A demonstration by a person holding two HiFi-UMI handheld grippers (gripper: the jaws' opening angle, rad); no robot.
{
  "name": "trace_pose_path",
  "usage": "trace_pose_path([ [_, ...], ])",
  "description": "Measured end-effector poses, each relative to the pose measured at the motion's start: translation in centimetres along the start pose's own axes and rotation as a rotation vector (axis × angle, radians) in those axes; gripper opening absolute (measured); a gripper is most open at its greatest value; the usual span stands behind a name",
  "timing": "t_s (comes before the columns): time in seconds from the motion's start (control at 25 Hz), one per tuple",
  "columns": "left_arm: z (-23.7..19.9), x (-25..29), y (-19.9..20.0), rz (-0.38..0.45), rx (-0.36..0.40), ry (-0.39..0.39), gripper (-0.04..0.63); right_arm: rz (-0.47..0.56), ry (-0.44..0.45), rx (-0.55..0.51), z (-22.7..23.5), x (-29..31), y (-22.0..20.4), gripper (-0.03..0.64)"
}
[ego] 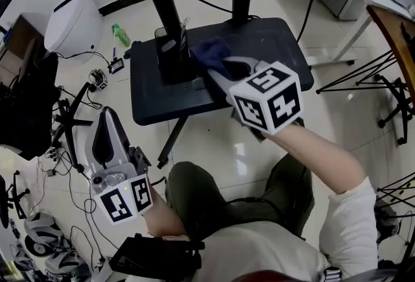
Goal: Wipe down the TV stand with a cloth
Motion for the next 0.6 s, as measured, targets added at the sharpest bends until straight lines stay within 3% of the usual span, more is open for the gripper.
trace_pose_path([
  [0.2,0.8,0.9,-1.4,-0.02,0.004,-0.026,0.0,0.214,0.035,-0.055,-5.8,-6.7,-3.3,0.061],
  [0.36,1.4,0.9,-1.5,-0.023,0.011,-0.036,0.0,0.374,-0.039,-0.065,-1.6,-9.9,-0.1,0.061],
  [0.48,2.0,1.0,-1.5,-0.027,0.005,-0.052,0.0,0.334,-0.084,-0.006,5.2,-8.4,3.4,0.06],
  [0.6,2.7,1.0,-1.1,-0.031,-0.002,-0.074,0.0,0.153,-0.156,0.137,12.8,-4.5,3.5,0.06],
])
Point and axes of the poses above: the fingertips, and each gripper's own axes: x forward along the fingers, z to its right, y out of its top, the point moved 1 cm from there along -x, backward along the fingers, and after that the axes turned 8 degrees about -z, right-handed, at the moved point
